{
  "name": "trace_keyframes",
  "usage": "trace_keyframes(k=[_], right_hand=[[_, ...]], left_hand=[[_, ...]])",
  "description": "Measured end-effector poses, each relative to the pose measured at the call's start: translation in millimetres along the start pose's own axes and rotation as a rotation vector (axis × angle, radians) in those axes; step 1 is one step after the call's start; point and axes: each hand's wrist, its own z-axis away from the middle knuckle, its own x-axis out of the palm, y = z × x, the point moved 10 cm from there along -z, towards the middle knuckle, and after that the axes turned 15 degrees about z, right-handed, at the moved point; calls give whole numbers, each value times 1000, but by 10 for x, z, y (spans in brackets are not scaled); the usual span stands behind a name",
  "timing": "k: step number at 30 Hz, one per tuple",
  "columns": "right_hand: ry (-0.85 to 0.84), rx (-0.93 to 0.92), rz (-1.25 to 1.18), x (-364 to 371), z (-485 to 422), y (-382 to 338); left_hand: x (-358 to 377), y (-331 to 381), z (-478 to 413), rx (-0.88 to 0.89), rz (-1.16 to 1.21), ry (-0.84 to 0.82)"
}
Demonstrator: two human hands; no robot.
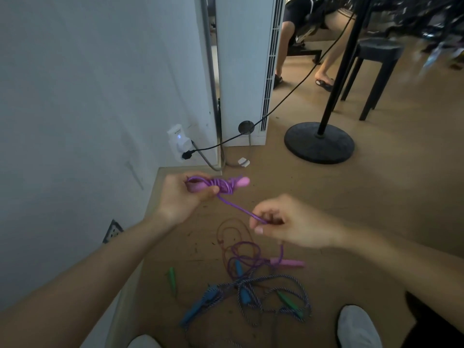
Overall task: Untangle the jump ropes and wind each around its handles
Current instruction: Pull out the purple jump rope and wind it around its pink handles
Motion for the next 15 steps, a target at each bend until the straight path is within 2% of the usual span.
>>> trace_keyframes(k=[3,4,6,10,13,15], right_hand=[[126,-13,150,-340,-3,-10],[165,-7,152,-441,-22,34],[219,6,165,-591,-61,141],[254,53,160,-679,-146,436],[206,80,129,-556,-218,585],[154,122,7,-431,-245,670]], left_hand=[[369,-22,146,-14,-222,-369],[485,-14,224,-32,-216,-480],[605,43,338,-88,-145,-599],[595,203,355,-203,237,-615],[514,176,285,-310,616,-496],[454,139,225,-339,779,-376]])
